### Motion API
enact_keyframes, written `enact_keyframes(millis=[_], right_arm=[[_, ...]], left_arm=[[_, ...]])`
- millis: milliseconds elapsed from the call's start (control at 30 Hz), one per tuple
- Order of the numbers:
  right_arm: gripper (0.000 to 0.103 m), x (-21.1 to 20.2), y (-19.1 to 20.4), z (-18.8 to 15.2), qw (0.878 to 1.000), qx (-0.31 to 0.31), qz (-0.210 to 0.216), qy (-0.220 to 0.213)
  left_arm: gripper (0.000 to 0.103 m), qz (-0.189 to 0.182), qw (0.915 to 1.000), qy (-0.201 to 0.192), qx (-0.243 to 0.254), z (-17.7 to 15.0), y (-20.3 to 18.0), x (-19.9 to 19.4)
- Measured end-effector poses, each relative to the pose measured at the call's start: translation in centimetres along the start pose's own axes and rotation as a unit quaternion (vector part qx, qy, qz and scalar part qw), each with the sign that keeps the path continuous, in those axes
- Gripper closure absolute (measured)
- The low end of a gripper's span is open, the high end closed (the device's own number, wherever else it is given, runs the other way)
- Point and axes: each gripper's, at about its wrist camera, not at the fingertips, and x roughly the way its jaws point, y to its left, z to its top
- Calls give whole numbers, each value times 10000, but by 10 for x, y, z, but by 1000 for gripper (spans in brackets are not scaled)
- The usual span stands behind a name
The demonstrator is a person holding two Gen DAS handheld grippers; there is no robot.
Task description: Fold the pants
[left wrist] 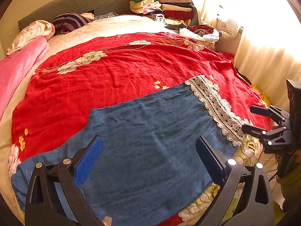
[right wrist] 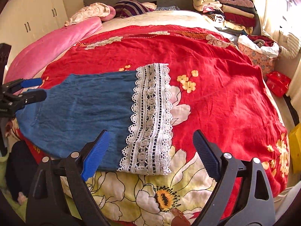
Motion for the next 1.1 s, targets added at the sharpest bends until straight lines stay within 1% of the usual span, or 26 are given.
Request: enact_keyframes(millis=[133,200,333,467,633,767,867,967,1000,1033,1100], right_arm=[[19,6,-3,-2,9999,49,70,57],[19,11,-5,-3,9998,91,113,104],[19,15,-5,-5,9999,59,75,142],[19,20,-7,-9,9996,163,87,217],[19,30,-5,-13,9988,267,195,355],[19,33,-3,-14,9986,275,246,386],[19,35,-5,-15,9982,332,257,422],[19,38,-8,-16,9976,417,306,456],[19,39,-9,-16,9974,446,326,452],[19,40,-10,-16,9973,461,338,457],[19,42,-10,-17,9971,475,359,472]], left_arm=[[5,15,10000,30,89,10,-5,13],[5,-36,9999,47,117,16,-7,21],[5,-89,9997,16,227,30,-12,38],[5,-143,9991,5,399,44,-18,59],[5,-181,9977,171,633,64,-24,91],[5,-199,9948,230,974,78,-33,112],[5,-486,9926,425,1028,83,-37,128],[6,-633,9910,579,1023,83,-38,142],[9,-719,9901,658,1011,82,-39,149],[18,-792,9893,698,1010,80,-39,153],[26,-1005,9873,761,968,77,-39,159]])
